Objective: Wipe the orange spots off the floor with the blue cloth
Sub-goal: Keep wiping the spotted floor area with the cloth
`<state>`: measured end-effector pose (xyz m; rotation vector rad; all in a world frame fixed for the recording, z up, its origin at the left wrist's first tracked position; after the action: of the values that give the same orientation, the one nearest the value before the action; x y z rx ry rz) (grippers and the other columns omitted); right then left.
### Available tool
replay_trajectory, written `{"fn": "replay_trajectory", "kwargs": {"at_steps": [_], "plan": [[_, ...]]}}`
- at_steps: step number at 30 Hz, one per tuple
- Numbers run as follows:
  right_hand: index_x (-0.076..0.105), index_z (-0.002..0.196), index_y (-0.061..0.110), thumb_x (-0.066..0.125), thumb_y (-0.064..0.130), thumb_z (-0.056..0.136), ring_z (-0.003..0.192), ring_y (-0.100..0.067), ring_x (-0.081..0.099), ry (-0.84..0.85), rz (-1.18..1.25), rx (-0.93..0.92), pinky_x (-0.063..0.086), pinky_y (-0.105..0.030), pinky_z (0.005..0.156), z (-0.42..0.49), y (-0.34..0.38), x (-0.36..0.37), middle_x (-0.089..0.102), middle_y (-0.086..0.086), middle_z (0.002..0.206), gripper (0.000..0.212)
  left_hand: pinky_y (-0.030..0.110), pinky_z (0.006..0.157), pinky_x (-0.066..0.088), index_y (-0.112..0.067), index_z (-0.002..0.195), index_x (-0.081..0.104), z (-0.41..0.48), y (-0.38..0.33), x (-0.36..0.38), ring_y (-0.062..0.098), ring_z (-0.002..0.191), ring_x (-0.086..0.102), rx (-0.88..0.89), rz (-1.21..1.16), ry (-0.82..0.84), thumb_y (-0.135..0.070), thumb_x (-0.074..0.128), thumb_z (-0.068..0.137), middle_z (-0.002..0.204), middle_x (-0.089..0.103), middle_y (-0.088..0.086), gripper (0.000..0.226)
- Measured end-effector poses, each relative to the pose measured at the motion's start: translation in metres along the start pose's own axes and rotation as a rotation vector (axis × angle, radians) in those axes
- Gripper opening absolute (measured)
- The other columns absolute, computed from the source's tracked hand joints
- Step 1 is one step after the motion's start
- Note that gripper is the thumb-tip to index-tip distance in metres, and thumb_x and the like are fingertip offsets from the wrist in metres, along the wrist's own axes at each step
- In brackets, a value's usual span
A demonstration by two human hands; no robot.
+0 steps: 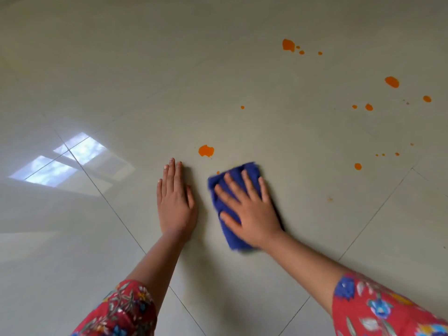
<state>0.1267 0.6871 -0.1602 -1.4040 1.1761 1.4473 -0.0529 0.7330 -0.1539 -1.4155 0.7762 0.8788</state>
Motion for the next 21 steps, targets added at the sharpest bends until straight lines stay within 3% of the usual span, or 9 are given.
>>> {"fn": "replay_trajectory", "kwargs": {"at_steps": [2, 4, 8, 11, 13, 16, 19, 21], "plan": [[0.023, 0.151, 0.041, 0.037, 0.06, 0.092, 0.149, -0.029, 0.014, 0.057, 0.0, -0.211, 0.013, -0.053, 0.117, -0.032, 0.002, -0.001, 0.016, 0.008, 0.161, 0.064, 0.034, 0.12, 0.009, -0.016, 0.15, 0.024, 0.0, 0.002, -0.001, 0.014, 0.147, 0.013, -0.031, -0.011, -0.024, -0.017, 0.032, 0.093, 0.159, 0.019, -0.001, 0.058], [0.023, 0.151, 0.041, 0.035, 0.059, 0.092, 0.148, -0.028, 0.018, 0.031, -0.025, -0.207, 0.015, -0.053, 0.116, -0.033, -0.032, -0.004, 0.019, 0.007, 0.161, 0.062, 0.032, 0.12, 0.005, -0.016, 0.151, 0.022, -0.001, 0.004, 0.0, 0.012, 0.147, 0.009, -0.061, 0.011, -0.027, -0.018, 0.03, 0.095, 0.16, 0.017, -0.002, 0.056], [0.032, 0.148, 0.036, 0.025, 0.054, 0.095, 0.145, -0.025, 0.025, -0.009, -0.045, 0.303, 0.017, -0.054, 0.114, 0.038, -0.097, -0.01, 0.029, 0.006, 0.158, 0.056, 0.033, 0.121, 0.003, -0.015, 0.152, 0.02, -0.003, 0.005, 0.004, 0.011, 0.148, 0.007, -0.065, 0.037, -0.005, -0.019, 0.028, 0.097, 0.16, 0.016, -0.002, 0.055], [0.025, 0.15, 0.038, 0.025, 0.049, 0.1, 0.149, -0.024, 0.013, -0.022, 0.044, 0.441, 0.006, -0.053, 0.117, 0.115, -0.078, -0.015, 0.018, 0.009, 0.161, 0.052, 0.032, 0.12, 0.004, -0.013, 0.151, 0.022, -0.003, 0.009, 0.0, 0.014, 0.147, 0.01, -0.101, -0.017, -0.052, -0.02, 0.027, 0.095, 0.159, 0.019, 0.001, 0.056], [0.019, 0.151, 0.04, 0.025, 0.047, 0.102, 0.15, -0.02, 0.006, 0.012, 0.083, 0.367, -0.001, -0.049, 0.118, 0.155, -0.049, -0.015, 0.011, 0.013, 0.162, 0.051, 0.032, 0.12, 0.007, -0.01, 0.15, 0.025, -0.003, 0.012, -0.003, 0.017, 0.147, 0.016, -0.141, -0.075, -0.1, -0.017, 0.03, 0.094, 0.158, 0.024, 0.004, 0.057], [0.023, 0.15, 0.042, 0.02, 0.051, 0.099, 0.15, -0.023, 0.011, 0.028, 0.049, 0.074, 0.003, -0.05, 0.117, 0.179, 0.003, -0.01, 0.016, 0.011, 0.161, 0.052, 0.033, 0.119, 0.012, -0.007, 0.149, 0.026, -0.003, 0.015, -0.007, 0.021, 0.144, 0.024, -0.191, -0.161, -0.173, -0.016, 0.031, 0.094, 0.155, 0.03, 0.008, 0.055], [0.036, 0.146, 0.038, 0.026, 0.052, 0.094, 0.145, -0.028, 0.027, 0.01, 0.052, -0.23, 0.015, -0.051, 0.115, 0.134, 0.036, -0.006, 0.032, 0.007, 0.156, 0.055, 0.032, 0.119, 0.015, -0.006, 0.148, 0.028, -0.004, 0.019, -0.009, 0.022, 0.143, 0.028, -0.223, -0.235, -0.217, -0.016, 0.031, 0.094, 0.153, 0.032, 0.01, 0.055], [0.032, 0.148, 0.039, 0.03, 0.053, 0.095, 0.146, -0.026, 0.025, 0.015, 0.029, -0.333, 0.016, -0.051, 0.116, 0.099, 0.018, 0.0, 0.03, 0.008, 0.157, 0.055, 0.032, 0.118, 0.016, -0.006, 0.148, 0.028, -0.003, 0.021, -0.008, 0.022, 0.142, 0.028, -0.234, -0.239, -0.216, -0.017, 0.031, 0.094, 0.153, 0.032, 0.009, 0.055]]}}
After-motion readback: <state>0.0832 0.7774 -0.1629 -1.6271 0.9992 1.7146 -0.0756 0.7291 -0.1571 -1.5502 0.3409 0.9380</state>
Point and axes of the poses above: each hand's wrist, its own z-axis towards the middle knuckle, its own x-axis out of the palm, y = z × x, the point moved 5 cm from there along z, towards the middle knuckle
